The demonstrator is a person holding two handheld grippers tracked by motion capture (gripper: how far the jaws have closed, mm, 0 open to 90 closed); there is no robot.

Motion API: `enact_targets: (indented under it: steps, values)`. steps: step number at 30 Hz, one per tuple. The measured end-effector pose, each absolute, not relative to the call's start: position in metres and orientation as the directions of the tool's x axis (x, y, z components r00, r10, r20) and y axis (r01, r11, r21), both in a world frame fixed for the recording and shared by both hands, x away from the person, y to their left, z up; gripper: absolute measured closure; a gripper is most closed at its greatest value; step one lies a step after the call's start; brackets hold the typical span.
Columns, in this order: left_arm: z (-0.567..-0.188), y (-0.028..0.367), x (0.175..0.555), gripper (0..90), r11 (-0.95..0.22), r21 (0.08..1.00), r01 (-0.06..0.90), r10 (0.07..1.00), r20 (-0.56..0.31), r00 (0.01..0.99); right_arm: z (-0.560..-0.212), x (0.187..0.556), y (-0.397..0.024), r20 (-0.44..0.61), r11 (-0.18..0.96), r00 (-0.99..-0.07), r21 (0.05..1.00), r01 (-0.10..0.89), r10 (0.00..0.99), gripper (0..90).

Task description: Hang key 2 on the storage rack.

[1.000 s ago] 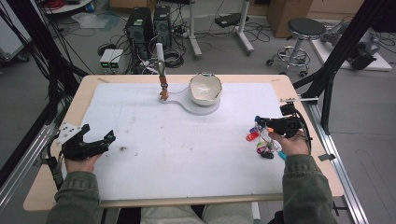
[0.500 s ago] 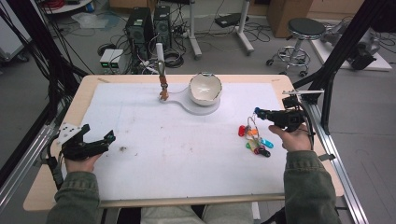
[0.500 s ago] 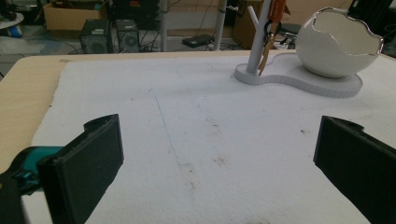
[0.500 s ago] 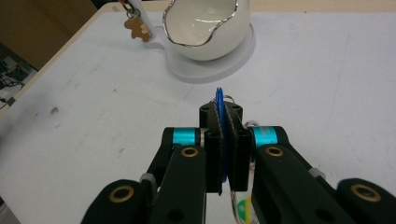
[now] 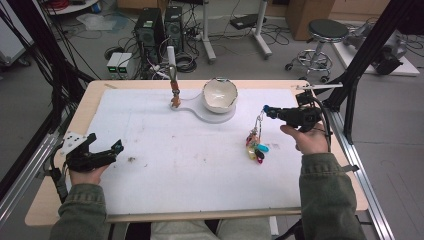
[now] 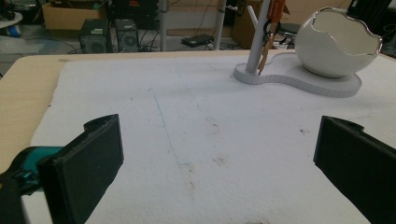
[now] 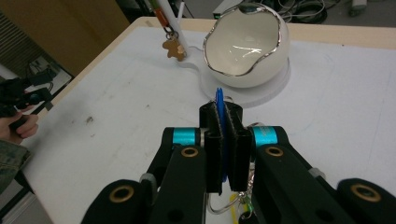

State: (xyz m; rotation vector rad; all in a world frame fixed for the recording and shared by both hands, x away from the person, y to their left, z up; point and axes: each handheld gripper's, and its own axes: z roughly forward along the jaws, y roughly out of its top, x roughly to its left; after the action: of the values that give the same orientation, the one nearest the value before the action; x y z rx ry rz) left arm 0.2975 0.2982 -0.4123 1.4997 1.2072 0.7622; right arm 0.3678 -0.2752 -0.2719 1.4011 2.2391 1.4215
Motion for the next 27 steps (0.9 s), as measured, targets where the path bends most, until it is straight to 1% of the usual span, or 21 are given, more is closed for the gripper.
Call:
enact_targets:
  steps: [16,27]
  values:
    - [-0.412,0.298,0.297,2.0,0.024,0.954,0.298,0.947,-0.117,0.299,-0.233,0.364,-0.265,0.325,0.116,-0.606,0.811,0.574,0.726,87.7]
    - [-0.410,0.295,0.296,2.0,0.021,0.957,0.290,0.943,-0.115,0.312,-0.219,0.363,-0.249,0.315,0.129,-0.640,0.826,0.549,0.701,87.7]
